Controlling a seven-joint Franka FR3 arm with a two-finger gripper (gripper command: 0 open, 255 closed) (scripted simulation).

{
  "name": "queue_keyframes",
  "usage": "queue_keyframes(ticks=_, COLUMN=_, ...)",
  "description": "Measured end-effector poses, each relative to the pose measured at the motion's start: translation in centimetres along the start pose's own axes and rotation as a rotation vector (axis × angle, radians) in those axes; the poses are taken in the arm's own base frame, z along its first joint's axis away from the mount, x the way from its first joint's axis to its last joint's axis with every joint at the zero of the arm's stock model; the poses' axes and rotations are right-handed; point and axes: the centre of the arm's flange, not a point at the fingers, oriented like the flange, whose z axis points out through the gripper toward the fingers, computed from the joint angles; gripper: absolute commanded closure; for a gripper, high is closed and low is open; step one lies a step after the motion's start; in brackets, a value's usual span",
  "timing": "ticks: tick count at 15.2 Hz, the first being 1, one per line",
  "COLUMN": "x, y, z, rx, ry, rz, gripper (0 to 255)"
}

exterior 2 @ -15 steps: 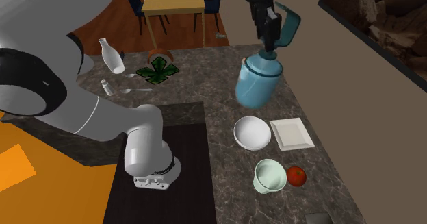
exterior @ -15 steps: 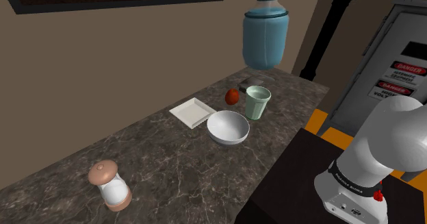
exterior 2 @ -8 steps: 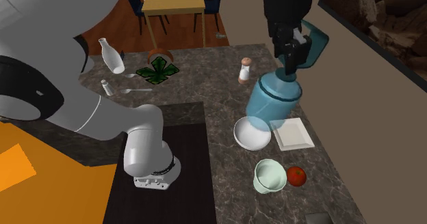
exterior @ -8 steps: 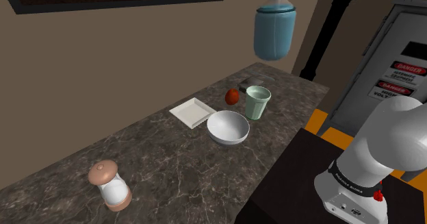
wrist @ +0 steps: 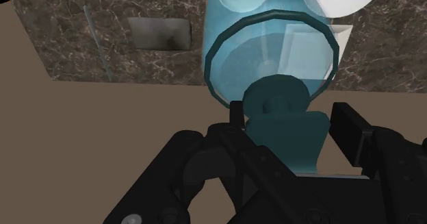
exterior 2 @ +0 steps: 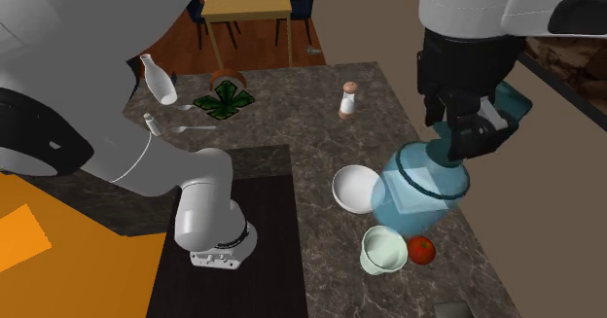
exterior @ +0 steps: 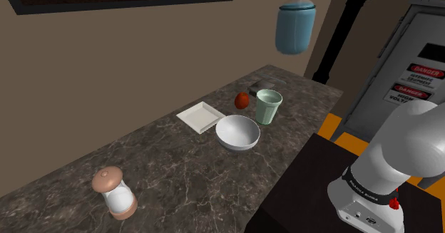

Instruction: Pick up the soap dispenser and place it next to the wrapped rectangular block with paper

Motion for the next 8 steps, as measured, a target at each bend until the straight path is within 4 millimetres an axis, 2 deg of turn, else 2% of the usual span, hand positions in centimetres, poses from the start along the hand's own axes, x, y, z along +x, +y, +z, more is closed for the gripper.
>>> queue_keyframes(ticks=8, x=0.7, y=10.6, z=0.1, rx=0.001, ry=-0.001, rz=0.001, gripper=255)
